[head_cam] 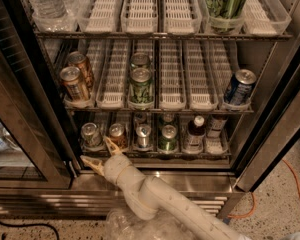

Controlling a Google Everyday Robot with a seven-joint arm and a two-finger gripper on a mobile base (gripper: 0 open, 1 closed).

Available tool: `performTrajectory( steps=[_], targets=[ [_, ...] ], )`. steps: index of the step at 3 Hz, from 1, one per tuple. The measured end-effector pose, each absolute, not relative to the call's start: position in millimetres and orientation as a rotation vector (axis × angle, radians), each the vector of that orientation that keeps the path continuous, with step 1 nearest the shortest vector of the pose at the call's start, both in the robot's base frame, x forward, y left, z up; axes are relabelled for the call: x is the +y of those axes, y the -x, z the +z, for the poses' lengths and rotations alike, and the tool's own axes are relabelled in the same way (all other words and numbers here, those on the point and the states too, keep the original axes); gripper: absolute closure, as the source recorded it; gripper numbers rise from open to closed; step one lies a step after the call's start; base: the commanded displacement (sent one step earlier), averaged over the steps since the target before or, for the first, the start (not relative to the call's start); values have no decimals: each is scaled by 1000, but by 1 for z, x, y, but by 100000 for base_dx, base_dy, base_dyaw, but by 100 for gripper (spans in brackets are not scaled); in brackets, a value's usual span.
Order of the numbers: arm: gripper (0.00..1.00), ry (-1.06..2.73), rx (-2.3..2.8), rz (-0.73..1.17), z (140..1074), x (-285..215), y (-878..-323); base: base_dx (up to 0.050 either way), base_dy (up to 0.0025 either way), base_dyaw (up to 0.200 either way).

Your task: Pick 7up can from bottom shelf of fridge

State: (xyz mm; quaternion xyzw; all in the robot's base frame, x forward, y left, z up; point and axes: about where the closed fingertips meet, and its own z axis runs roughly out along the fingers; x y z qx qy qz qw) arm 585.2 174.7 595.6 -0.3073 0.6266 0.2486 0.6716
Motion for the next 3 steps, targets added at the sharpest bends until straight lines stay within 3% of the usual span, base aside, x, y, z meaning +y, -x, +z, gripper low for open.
performTrajectory(
  steps=[1, 3],
  targets=[
    [36, 713, 1387, 563, 594, 196, -620, 0, 0, 0],
    [38, 735, 1371, 582, 594, 208, -629, 0, 0, 0]
  ],
)
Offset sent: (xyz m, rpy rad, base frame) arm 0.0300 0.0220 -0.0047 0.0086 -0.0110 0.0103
